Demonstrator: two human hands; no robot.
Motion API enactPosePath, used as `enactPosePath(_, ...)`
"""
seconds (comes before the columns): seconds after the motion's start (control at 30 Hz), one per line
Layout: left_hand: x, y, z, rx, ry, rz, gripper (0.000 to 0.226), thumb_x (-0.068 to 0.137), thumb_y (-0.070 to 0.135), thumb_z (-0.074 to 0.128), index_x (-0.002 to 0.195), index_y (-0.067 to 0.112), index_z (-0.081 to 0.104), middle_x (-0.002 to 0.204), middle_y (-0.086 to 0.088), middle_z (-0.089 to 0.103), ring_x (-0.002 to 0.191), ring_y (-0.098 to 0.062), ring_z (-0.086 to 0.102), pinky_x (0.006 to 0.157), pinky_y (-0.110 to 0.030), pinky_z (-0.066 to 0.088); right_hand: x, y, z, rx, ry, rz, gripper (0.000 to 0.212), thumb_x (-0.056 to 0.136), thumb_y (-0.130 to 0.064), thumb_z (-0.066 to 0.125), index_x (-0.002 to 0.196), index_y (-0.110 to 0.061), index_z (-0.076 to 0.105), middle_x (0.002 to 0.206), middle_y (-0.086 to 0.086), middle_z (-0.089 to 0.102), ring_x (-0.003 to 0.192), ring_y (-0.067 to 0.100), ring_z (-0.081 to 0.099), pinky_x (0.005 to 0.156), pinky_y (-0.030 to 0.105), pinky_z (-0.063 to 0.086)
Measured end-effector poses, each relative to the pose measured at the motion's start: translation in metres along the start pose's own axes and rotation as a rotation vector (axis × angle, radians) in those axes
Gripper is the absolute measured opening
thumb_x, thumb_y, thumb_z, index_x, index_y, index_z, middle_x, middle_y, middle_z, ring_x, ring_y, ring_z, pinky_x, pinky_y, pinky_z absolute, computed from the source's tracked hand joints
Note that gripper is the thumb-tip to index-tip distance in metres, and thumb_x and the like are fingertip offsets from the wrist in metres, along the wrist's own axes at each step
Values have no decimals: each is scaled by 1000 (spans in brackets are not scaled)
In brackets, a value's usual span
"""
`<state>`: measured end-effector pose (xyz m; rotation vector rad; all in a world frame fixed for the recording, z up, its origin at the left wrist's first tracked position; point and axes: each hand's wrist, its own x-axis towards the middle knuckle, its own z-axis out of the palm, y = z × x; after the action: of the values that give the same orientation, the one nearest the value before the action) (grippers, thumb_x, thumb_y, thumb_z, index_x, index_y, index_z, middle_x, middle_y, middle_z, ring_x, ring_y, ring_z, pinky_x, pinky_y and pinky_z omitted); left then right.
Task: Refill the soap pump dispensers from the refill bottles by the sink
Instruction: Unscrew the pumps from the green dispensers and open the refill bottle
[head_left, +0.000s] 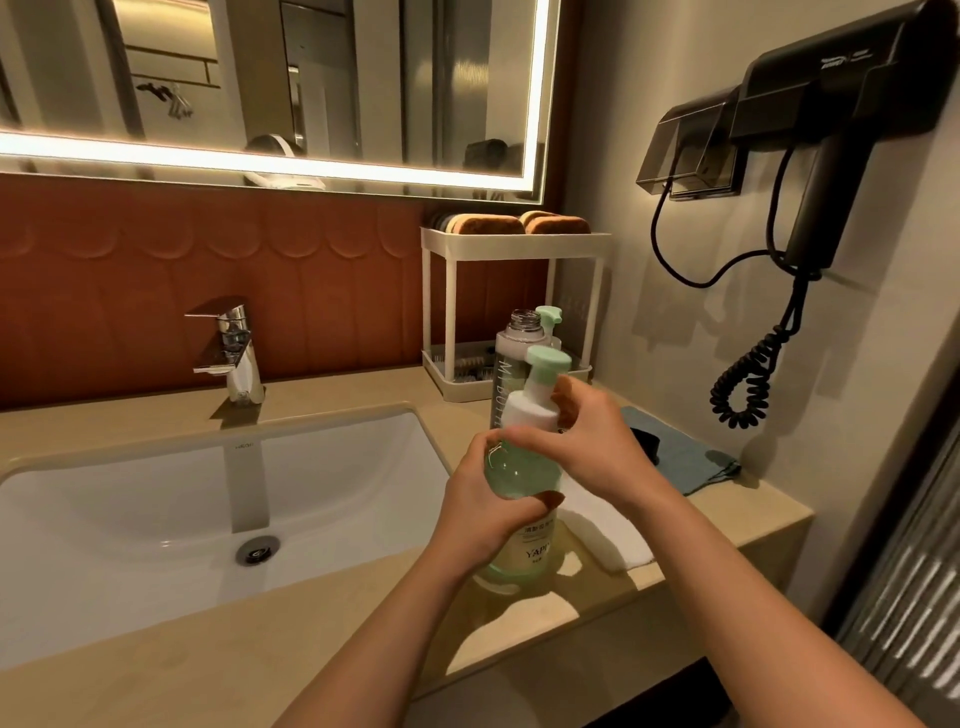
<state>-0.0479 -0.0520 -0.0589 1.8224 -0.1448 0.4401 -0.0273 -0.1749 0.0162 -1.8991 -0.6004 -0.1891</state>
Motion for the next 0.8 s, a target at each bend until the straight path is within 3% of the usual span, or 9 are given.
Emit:
enactPosePath(0.07,0,0,0,0,8,-2,74,57,31,79,122,22,46,106,8,61,96,-4,58,74,-16,47,2,-2,-6,128,-17,1,39,72,-19,78,105,-25,58,103,-7,67,95,4,63,78,19,50)
enactPosePath(0.2,0,0,1,8,7,5,79,55,34,79,125,22,44,111,6,60,98,-6,58,75,-16,46,3,-5,-13,141,-54,-21,35,76,-20,74,105,-28,58,101,-15,65,93,-2,61,76,15,49)
enactPosePath(0.4,1,1,-1,19,11,16,73,62,25,85,122,23,44,108,12,58,97,2,56,74,-9,45,6,-1,-22,245,19,-3,33,79,-18,70,111,-19,60,104,-3,68,98,9,63,79,21,50)
enactPosePath(0.57,0,0,-1,10,17,19,80,57,35,85,125,22,45,114,10,59,99,1,56,79,-15,46,4,1,-34,345,97,27,19,85,-12,63,103,-14,60,87,-7,66,72,-8,63,62,6,46)
enactPosePath(0.7,0,3,-1,26,6,17,74,63,31,84,124,26,42,110,17,54,98,4,53,76,-11,45,2,6,-39,398,154,85,31,76,-31,66,101,-14,63,94,0,68,92,11,62,80,22,47)
enactPosePath(0.8,2,3,-1,43,5,17,71,67,29,81,123,29,38,111,15,51,99,-1,52,76,-9,43,3,12,-41,458,238,125,15,81,-29,64,93,-19,63,96,3,67,96,18,60,89,33,44)
